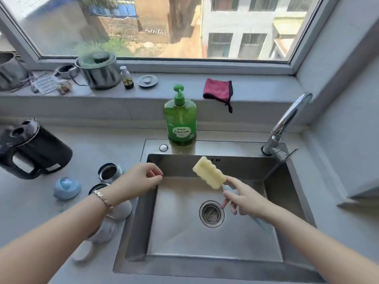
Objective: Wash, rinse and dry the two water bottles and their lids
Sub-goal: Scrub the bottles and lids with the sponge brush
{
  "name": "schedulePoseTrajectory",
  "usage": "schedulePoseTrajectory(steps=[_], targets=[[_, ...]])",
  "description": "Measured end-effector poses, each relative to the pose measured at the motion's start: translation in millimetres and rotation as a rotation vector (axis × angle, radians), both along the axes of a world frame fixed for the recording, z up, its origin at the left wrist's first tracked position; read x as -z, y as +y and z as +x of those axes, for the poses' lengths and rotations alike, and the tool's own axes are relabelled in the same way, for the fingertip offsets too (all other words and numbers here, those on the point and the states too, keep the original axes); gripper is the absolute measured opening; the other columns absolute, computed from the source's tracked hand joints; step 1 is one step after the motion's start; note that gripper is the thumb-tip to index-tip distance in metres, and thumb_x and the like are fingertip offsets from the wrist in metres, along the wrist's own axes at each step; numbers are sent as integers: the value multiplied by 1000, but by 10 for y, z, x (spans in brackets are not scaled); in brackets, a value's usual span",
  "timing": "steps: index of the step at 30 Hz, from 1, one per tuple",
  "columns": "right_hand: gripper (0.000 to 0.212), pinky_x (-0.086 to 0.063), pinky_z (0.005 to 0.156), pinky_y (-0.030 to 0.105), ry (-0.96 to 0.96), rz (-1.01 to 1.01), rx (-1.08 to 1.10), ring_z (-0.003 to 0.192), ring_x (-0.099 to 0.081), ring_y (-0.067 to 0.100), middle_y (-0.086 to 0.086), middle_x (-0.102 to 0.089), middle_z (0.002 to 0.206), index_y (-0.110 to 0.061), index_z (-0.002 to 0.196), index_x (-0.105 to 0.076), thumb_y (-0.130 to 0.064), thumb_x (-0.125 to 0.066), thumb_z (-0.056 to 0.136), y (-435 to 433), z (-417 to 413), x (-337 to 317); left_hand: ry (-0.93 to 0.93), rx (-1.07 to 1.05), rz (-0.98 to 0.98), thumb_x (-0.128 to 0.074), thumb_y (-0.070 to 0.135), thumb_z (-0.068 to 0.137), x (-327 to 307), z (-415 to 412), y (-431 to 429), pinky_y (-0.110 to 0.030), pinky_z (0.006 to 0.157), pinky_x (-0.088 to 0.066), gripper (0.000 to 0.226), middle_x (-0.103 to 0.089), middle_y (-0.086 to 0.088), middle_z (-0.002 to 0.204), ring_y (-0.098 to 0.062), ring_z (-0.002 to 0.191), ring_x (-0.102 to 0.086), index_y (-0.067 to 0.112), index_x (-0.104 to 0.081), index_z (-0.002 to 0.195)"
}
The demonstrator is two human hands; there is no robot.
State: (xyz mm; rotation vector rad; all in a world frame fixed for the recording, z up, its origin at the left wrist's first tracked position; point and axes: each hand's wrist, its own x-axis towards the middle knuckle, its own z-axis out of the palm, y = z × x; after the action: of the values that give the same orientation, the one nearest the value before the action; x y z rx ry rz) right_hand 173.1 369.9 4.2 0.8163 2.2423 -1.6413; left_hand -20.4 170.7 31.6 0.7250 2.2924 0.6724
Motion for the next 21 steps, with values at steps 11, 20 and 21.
schedulePoseTrajectory(steps=[11,20,21], targets=[[35,-43,44,15,76,-317,384,68,-69,11,4,-56,111,-7,116,-47,9,-31,89,443,-1021,-393,514,-35,315,-43,16,96,-633,-1279,1200,-31,97,-37,32,-54,-9,126,-22,114,-51,11,-53,126],[26,-27,37,16,28,-518,365,51,-63,14,3,-59,86,-16,115,-51,-30,-48,94,600,-1673,-470,252,233,7,-25,36,102,-449,-1683,2098,-25,94,-34,43,-53,-6,133,-22,121,-48,17,-52,130],[30,-28,40,17,13,-454,344,52,-63,13,1,-60,85,-16,113,-53,-39,-49,93,617,-1715,-445,250,234,10,-27,35,102,-413,-1698,2111,-23,90,-33,42,-54,-6,132,-22,119,-48,16,-52,129]])
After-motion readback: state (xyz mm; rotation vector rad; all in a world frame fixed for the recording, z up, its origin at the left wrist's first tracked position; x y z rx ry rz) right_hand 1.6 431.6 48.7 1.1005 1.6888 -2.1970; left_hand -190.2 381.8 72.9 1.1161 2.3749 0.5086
